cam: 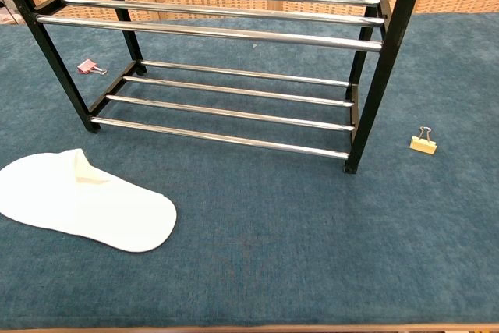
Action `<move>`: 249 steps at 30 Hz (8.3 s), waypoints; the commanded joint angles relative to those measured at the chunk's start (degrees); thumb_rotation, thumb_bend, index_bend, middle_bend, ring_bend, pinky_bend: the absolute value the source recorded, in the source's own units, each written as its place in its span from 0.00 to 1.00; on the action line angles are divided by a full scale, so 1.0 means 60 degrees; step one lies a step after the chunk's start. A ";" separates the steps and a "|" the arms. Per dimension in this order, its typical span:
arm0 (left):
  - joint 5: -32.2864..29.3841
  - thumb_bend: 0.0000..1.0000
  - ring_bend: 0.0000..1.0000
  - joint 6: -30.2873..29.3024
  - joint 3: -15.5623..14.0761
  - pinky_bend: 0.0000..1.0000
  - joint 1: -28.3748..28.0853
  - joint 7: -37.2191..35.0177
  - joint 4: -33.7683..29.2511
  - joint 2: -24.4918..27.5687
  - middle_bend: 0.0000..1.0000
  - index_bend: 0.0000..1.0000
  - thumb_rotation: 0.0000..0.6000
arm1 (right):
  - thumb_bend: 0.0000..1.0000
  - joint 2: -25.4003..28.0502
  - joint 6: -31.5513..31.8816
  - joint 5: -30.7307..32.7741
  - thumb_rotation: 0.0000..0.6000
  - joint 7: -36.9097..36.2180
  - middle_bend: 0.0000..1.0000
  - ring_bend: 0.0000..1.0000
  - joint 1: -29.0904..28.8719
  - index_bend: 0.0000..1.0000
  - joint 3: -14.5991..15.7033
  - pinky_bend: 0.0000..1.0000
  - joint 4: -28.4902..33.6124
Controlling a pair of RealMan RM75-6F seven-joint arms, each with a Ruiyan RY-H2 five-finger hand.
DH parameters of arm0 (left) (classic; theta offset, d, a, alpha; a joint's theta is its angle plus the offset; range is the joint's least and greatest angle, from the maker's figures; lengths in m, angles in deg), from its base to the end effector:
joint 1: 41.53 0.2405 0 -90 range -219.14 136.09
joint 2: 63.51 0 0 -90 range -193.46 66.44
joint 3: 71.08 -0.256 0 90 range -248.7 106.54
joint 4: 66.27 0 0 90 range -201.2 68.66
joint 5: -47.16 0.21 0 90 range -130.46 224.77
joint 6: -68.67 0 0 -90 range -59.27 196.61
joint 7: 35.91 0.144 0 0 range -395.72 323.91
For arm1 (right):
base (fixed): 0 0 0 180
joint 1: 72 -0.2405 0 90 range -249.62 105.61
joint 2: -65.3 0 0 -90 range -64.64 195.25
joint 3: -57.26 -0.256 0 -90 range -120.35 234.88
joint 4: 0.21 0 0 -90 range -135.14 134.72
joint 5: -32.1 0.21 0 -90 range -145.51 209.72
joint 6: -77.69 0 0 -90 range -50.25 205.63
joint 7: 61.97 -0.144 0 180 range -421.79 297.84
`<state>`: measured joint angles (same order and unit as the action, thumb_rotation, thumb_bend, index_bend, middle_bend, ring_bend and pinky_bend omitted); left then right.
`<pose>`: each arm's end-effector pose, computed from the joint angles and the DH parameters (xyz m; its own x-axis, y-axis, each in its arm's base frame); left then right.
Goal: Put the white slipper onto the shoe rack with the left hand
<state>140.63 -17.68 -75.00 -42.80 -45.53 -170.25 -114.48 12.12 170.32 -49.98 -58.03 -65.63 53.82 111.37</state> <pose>-0.2867 0.1351 0.1922 0.2674 0.1293 0.9549 0.9636 -0.0430 -0.2640 -0.2876 -0.1229 0.2100 0.3397 0.0557 0.9389 -0.9203 0.2259 0.3195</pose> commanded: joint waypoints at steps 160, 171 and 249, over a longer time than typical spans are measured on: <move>0.1291 0.15 0.00 0.5314 -0.3485 0.00 -0.4593 0.2917 0.0771 -0.2226 0.00 0.00 1.00 | 0.00 -0.0104 -0.0377 0.0498 1.00 0.0301 0.00 0.00 -0.0219 0.00 -0.0028 0.00 0.0044; 0.2281 0.15 0.00 0.2437 -0.3394 0.00 -0.3677 0.0537 0.2261 -0.1678 0.00 0.00 1.00 | 0.00 -0.0108 -0.0391 0.0484 1.00 0.0311 0.00 0.00 -0.0218 0.00 -0.0011 0.00 0.0062; -0.2564 0.40 0.35 0.2267 0.1365 0.48 -0.2730 0.1460 0.6207 -0.7044 0.38 0.56 1.00 | 0.00 0.0089 -0.0305 0.0281 1.00 -0.0203 0.00 0.00 -0.0115 0.00 0.0036 0.00 0.0031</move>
<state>125.08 -3.93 -66.70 -59.26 -36.62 -133.14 -156.74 12.65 168.49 -48.30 -59.23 -66.32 54.04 111.56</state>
